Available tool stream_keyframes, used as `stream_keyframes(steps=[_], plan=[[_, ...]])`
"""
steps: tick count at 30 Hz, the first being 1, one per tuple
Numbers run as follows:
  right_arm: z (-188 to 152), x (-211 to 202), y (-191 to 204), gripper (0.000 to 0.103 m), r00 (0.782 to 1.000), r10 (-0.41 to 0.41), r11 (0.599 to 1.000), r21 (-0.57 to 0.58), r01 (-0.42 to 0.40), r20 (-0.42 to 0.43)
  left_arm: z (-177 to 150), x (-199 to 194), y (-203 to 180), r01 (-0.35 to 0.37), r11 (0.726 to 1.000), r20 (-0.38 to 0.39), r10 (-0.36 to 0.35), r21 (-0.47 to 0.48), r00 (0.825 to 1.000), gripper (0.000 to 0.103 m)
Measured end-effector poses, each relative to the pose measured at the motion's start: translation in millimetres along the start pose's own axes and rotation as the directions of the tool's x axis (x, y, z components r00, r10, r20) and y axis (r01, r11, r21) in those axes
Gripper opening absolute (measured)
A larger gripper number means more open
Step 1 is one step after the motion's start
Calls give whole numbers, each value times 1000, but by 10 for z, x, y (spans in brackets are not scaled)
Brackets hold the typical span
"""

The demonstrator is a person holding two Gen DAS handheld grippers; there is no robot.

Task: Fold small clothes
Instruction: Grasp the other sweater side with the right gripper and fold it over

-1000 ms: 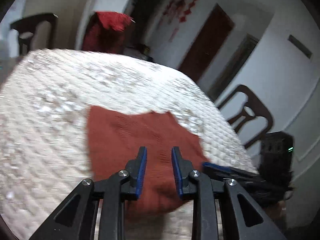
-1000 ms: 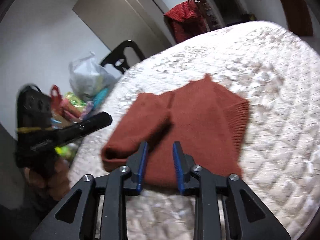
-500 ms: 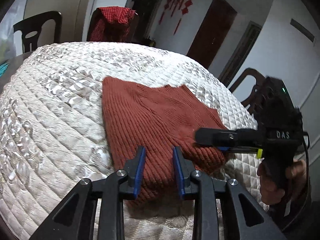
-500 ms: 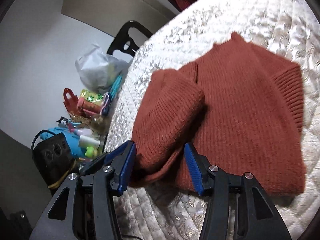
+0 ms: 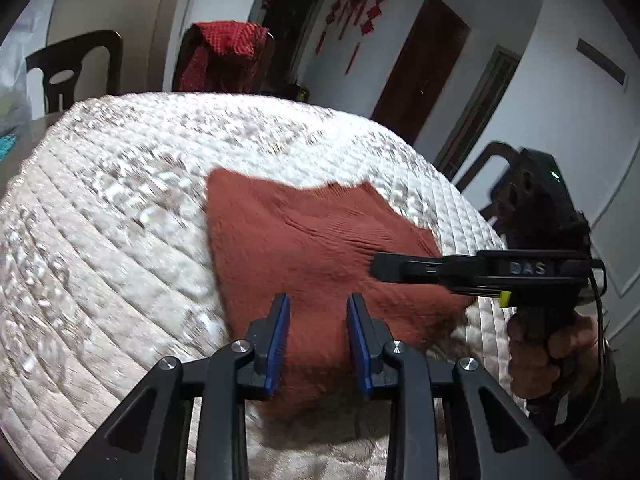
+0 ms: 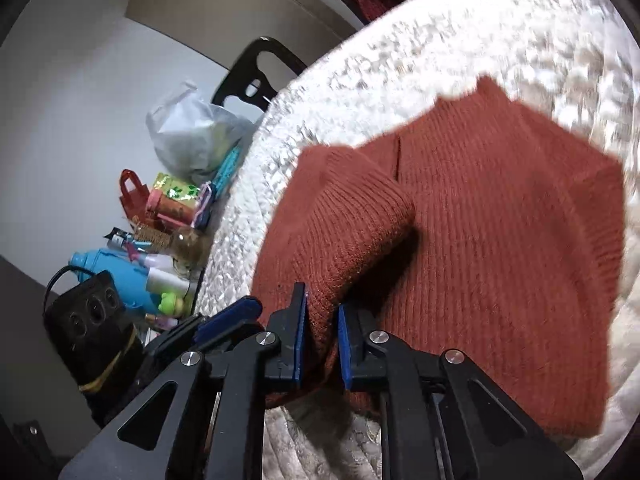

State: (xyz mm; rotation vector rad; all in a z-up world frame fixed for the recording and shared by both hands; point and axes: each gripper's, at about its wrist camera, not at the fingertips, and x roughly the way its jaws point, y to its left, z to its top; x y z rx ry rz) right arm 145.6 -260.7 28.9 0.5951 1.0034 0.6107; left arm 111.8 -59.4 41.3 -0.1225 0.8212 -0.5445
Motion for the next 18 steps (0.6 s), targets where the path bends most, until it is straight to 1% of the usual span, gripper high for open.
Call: stream_keyframes(steps=[5,8,10,12,13,14,15,18], plan=[[137,-386,-82,13,996,-31,999,-35,34,82,129,-70,11,-24,1000,32,24,-5,999,32],[114,-564,-238,13,992,-59,998,-25,62,115,118,-39,-8,-18,1000,28,18,-1,999,32],[63,-604,-400,13,990,-90,996,5,90,111,86,26,-40,-12,1000,10,12,5,1000,32],[-8,-575,-594,13,987,-137,990,41,134,88,53,105,-77,-7,1000,-15,7,12,1000,32],[-23,-555,-637,13,986,-147,988,53,143,79,49,133,-87,-5,1000,-25,5,14,1000,32],[-45,-558,-684,13,987,-140,989,63,135,80,45,154,-103,-4,1000,-31,4,16,1000,32],[-45,-587,-687,13,988,-131,990,65,126,86,50,160,-111,-5,1000,-30,5,18,1000,32],[-17,-667,-554,13,983,-145,989,17,144,111,120,136,-173,1,1000,-10,-1,26,1000,32]])
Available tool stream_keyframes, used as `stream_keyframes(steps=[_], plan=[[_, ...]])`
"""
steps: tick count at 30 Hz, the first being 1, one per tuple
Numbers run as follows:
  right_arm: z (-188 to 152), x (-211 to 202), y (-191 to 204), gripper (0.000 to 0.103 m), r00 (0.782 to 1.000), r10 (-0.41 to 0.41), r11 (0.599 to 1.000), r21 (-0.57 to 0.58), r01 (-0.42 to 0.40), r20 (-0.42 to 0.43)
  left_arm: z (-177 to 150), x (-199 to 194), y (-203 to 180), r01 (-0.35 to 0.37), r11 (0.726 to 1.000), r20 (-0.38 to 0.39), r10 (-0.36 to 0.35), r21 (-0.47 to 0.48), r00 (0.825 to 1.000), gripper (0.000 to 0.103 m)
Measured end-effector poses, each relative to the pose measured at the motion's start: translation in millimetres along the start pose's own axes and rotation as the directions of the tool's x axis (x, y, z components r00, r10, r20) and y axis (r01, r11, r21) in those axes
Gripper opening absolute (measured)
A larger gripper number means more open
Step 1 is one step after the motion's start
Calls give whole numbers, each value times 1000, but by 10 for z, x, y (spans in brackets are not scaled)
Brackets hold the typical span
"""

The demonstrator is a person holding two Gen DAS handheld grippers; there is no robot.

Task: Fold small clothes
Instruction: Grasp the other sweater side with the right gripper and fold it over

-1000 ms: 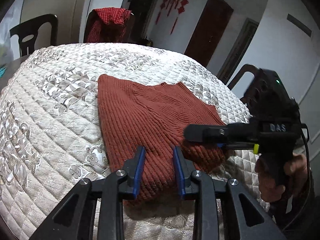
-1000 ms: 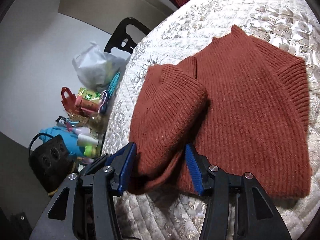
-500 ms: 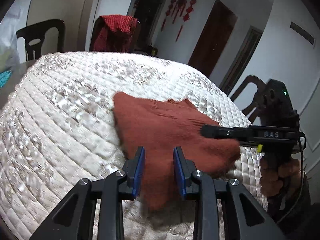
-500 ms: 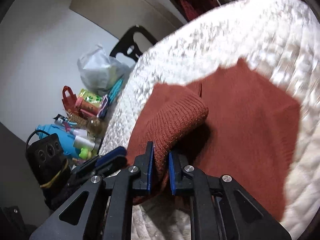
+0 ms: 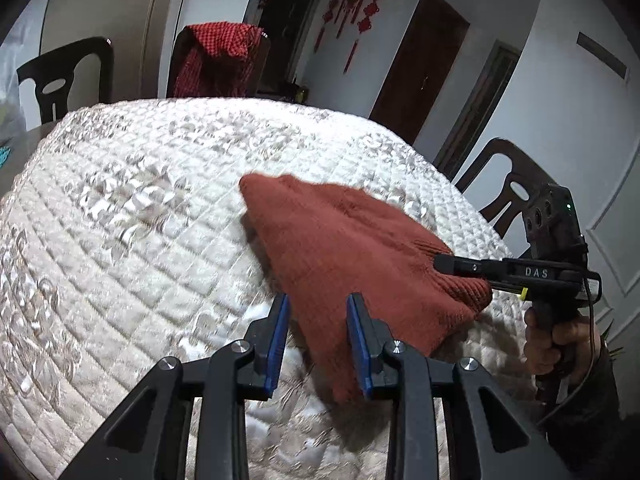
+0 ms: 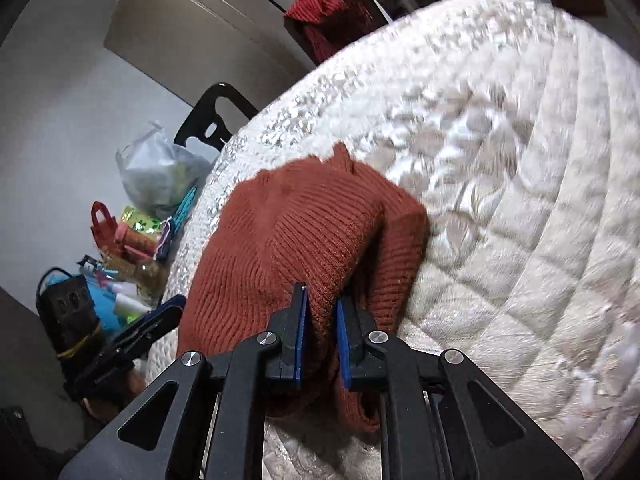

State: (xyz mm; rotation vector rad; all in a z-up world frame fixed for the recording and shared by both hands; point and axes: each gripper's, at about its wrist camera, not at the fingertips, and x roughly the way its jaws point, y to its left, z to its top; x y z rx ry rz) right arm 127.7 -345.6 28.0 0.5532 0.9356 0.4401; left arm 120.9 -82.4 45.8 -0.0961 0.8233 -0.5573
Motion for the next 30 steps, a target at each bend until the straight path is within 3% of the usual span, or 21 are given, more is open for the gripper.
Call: stream_keyframes(steps=[3,7,9,12,15,18,21,24,27,30], plan=[[25,-37,37,13,1000,-5,1000,-23,5,9,74,-1,-98,1,1000,20,-2,26,1000,32],[-47,14,-98,13,1000,-23,1000,6,23,-5,56,146,-203,14,998,-9,-14,62,1000,32],[-86,-22,-150,13,1000,-12,1000,22,12,7,-37,283,-232,0,996,-49,4,85,999,32],[-103,-93,-165,13,999,-27,999,30,26,19,-114,295,-289,-32,991,-35,37,133,999,32],[-76,-226,-51,13,995,-82,996,-12,83,62,-76,249,-292,-31,991,-47,38,130,998,32],[-3,-360,198,13,990,-75,993,-84,85,123,53,196,-273,-37,992,-23,40,124,999,32],[73,-256,403,13,989,-91,982,-156,109,120,254,205,-265,-59,992,16,58,114,998,32],[157,-17,431,13,989,-118,975,-176,133,90,351,412,-243,-92,990,-2,93,109,996,32],[169,215,272,13,974,-221,961,-161,226,52,252,656,-265,-101,986,-55,110,136,992,32],[93,206,139,13,977,-206,964,-157,213,63,160,680,-360,-124,972,-24,131,198,991,36]])
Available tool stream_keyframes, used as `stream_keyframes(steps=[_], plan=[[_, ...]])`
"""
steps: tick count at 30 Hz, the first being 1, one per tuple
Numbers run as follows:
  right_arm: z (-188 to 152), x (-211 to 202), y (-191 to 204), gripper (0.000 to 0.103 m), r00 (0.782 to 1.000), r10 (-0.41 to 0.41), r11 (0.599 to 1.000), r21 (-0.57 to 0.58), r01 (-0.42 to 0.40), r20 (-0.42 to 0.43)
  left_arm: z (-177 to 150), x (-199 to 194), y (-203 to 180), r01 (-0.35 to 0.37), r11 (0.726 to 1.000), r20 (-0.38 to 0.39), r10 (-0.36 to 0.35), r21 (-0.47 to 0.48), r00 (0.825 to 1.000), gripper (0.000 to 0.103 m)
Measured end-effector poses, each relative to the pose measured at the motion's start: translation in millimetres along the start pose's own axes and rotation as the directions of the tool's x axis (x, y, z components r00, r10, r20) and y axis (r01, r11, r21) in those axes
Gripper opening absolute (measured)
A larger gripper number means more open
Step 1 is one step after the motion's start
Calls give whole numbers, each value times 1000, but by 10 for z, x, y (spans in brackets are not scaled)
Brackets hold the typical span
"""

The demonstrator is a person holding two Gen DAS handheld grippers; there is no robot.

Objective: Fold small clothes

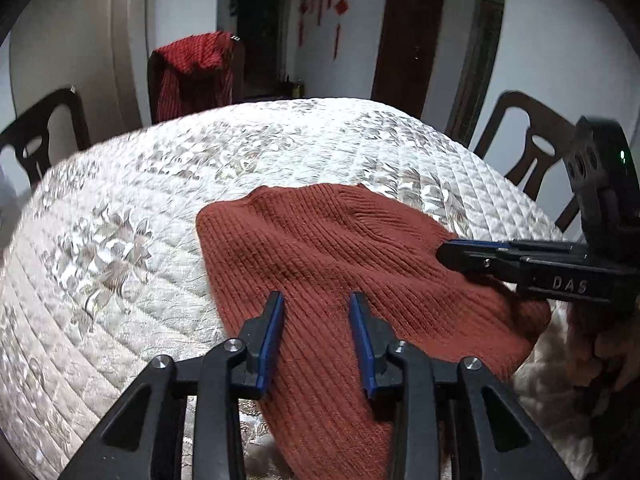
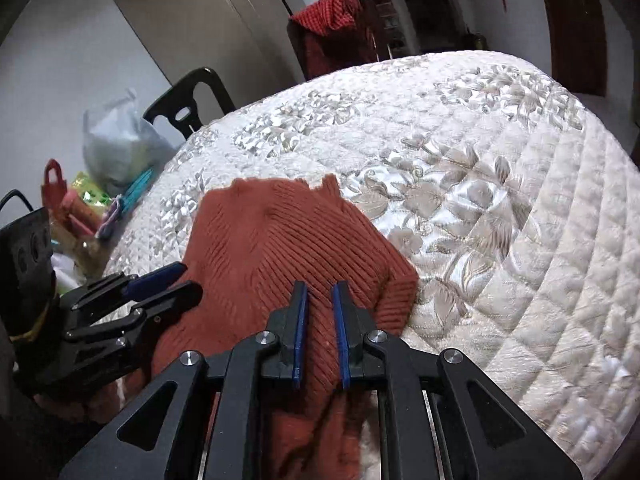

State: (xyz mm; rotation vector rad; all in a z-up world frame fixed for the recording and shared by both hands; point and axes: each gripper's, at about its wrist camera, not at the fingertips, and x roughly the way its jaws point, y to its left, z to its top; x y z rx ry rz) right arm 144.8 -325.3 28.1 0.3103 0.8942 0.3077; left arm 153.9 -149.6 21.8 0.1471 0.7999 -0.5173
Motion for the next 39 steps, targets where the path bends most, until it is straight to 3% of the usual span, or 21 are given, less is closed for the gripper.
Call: stream_keyframes(steps=[6,10,15,39], plan=[[-34,-233,75,13,999,-48,998,-31,48,20,10,-113,35,6,1000,-3,-6,-18,1000,37],[-190,-496,293,13,998,-19,994,-109,26,63,-92,-358,-17,-13,1000,13,14,-18,1000,37],[-408,-390,385,13,997,-75,982,-171,77,19,-284,-464,-85,-31,999,3,31,-33,1000,37],[-481,-424,280,17,996,-83,987,-134,85,20,-337,-415,-83,-51,998,7,52,-43,999,39]])
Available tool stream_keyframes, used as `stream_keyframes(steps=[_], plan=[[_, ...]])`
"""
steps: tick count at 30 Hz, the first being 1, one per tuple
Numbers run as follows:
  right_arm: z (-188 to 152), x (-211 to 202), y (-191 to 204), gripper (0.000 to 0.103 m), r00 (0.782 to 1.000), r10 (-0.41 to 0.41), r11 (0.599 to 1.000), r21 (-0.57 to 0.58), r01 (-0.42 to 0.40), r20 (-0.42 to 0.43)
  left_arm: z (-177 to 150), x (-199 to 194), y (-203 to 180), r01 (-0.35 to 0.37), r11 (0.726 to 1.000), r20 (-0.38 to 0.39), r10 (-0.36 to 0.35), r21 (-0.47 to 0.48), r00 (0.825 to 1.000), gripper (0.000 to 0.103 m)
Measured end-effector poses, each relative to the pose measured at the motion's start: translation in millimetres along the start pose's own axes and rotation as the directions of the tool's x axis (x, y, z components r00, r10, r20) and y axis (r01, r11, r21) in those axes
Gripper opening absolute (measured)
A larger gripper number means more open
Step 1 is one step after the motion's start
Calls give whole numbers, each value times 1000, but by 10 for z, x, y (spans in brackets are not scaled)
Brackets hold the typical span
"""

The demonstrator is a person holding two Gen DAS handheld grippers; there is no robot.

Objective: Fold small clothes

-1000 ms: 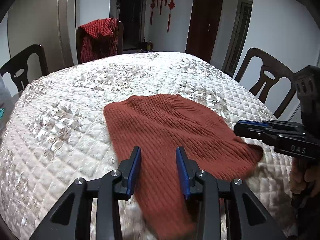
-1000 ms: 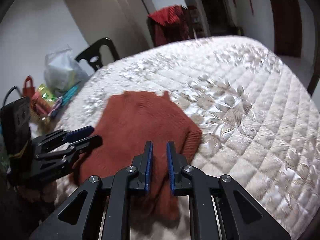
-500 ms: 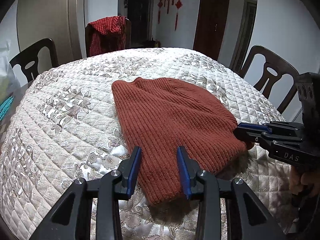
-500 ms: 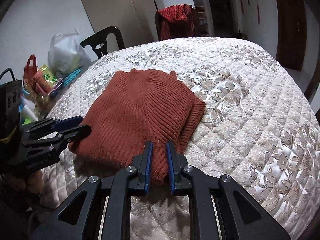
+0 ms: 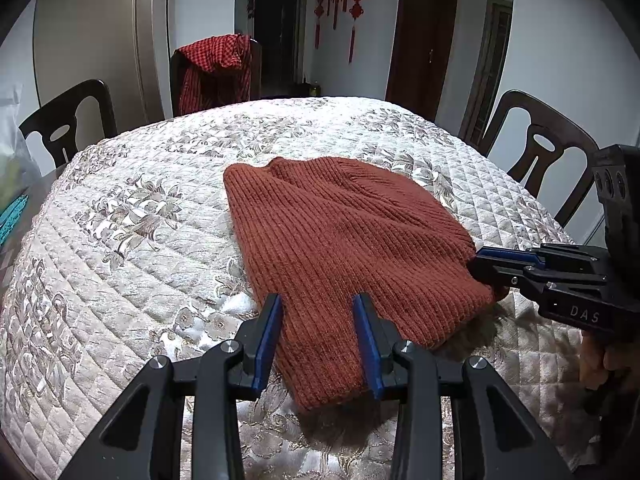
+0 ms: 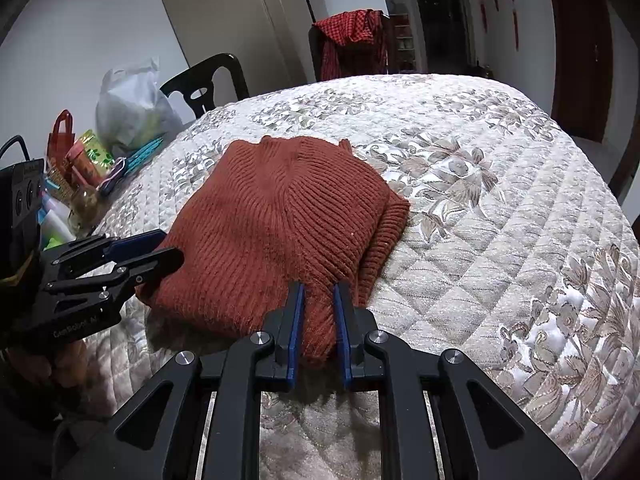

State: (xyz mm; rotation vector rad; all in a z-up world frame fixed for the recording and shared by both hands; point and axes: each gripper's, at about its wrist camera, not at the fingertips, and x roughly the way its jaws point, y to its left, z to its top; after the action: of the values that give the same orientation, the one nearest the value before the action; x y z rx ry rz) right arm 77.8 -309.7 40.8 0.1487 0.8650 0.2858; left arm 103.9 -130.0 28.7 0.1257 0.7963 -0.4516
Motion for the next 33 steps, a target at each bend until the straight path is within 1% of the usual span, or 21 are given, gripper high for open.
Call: stream_keyframes(steps=[5,7,9,11,12,13,15,18,19,21,22,24,26,30,33], plan=[[234,-87,56,17,998,-2,1000,-10,2,57,231,-87,80,-46,999,61,46,3,997,39],[338,-12,55,17,998,-6,1000,-5,6,66,320,-9,150,-54,998,62,54,-14,997,39],[390,112,14,17,998,-5,1000,6,5,55,354,131,204,-59,998,38,60,-27,997,39],[400,315,-52,17,1000,-23,999,27,23,9,338,306,235,-38,999,-9,38,-36,999,39],[380,401,-95,17,999,-32,999,35,32,-6,323,348,236,-30,999,-13,30,-38,999,39],[369,409,-139,18,1000,-17,999,49,16,11,310,356,233,-26,999,-7,26,-39,1000,39],[362,386,-190,18,1000,5,997,75,-6,9,302,349,231,-20,999,-6,20,-37,1000,39],[366,351,-190,18,1000,8,997,79,-8,1,292,339,278,2,998,-12,-2,-57,1000,39],[365,314,-186,20,1000,6,997,82,-6,3,289,311,298,6,998,-12,-7,-65,1000,39],[354,227,-186,20,1000,8,996,90,-9,14,278,233,340,17,997,-5,-17,-80,1000,39],[346,188,-189,21,1000,14,995,96,-15,17,264,191,362,24,996,-2,-24,-87,1000,39],[315,113,-219,28,999,32,993,111,-34,20,220,122,414,36,994,3,-36,-105,999,40],[269,76,-256,47,999,52,990,132,-53,15,160,101,483,50,989,-8,-52,-139,999,40],[208,123,-362,47,995,99,977,192,-97,0,94,136,572,83,977,-23,-89,-196,996,44],[200,213,-425,47,992,125,967,228,-117,-21,114,178,581,103,972,-28,-111,-212,993,44]])
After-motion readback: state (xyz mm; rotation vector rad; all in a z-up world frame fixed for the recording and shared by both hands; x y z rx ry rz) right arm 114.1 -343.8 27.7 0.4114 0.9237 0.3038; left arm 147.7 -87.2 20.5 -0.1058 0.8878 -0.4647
